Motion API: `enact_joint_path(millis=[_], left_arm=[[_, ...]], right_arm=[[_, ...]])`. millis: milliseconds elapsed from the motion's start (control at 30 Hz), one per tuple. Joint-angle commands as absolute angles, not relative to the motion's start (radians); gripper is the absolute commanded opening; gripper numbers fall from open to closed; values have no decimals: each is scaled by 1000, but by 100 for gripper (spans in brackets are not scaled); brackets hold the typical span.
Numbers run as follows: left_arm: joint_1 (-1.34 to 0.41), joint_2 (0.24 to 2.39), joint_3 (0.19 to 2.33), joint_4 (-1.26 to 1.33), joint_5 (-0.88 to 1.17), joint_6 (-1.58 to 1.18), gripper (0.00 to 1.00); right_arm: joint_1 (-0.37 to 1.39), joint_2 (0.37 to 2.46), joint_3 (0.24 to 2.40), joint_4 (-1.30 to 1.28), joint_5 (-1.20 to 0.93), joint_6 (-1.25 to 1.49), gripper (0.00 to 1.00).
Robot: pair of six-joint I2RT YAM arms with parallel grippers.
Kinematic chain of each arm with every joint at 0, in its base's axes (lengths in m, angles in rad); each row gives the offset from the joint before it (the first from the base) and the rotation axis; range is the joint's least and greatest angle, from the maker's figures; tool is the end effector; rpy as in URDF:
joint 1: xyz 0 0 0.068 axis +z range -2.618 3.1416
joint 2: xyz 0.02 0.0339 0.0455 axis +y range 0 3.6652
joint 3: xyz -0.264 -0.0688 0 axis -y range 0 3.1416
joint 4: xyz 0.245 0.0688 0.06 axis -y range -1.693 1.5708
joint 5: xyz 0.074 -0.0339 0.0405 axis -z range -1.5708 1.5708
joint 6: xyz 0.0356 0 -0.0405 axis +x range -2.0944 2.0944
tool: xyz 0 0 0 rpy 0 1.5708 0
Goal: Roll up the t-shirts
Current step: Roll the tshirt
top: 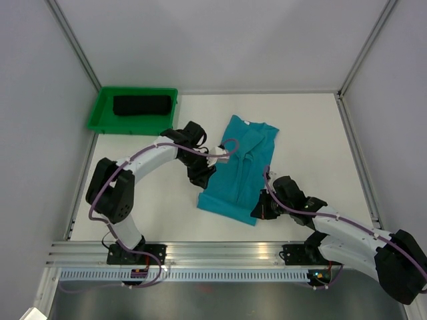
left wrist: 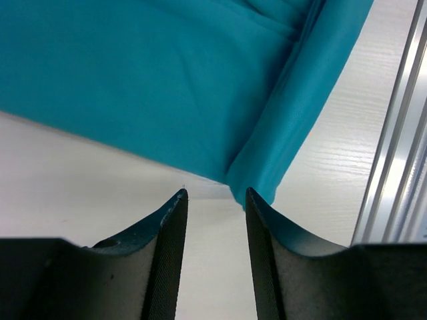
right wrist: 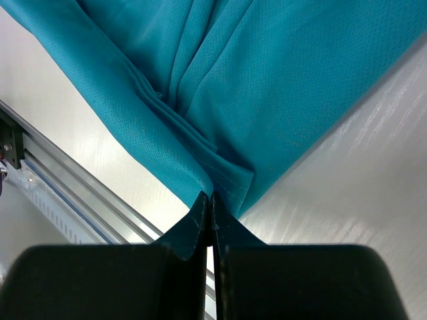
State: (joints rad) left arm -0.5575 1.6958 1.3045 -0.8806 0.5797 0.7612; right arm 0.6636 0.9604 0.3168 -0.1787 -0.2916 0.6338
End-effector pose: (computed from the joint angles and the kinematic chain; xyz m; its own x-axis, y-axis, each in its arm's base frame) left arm 0.2721 -0.1926 0.2383 -0.1874 0.7969 -0.5743 0.9790 0.1035 -0.1759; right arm 0.1310 0.1154 0.1516 -0.9058 0.0118 -0.4236 -0.2577 0.7782 0.5728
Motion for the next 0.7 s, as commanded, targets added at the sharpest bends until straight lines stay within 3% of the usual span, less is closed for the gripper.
enact_joint_path(millis=[0,400,467,500,533,567,667], left_arm=[[-580,1729,1261,-888,617,709,46],[-618,1704,1120,-821,629,726,49],[-620,1713,1111,-801,612,710,38],[-620,1727,1115,-802,612,710,16],[-620,1729,1118,-805,617,707,8],[-620,1729,1118,-808,635,716,3],[-620,1706,1101,-863,692,776,2]], right_arm=[[660,931,322,-170,-304,621,3],[660,926,299,-140,-321,634,4],[660,928,295,-137,-325,632,3],[660,930,293,-135,-340,630,1],[660,930,288,-138,-354,635,0],[660,927,278,-135,-371,641,0],[660,901,250,-123,-463,679,0]])
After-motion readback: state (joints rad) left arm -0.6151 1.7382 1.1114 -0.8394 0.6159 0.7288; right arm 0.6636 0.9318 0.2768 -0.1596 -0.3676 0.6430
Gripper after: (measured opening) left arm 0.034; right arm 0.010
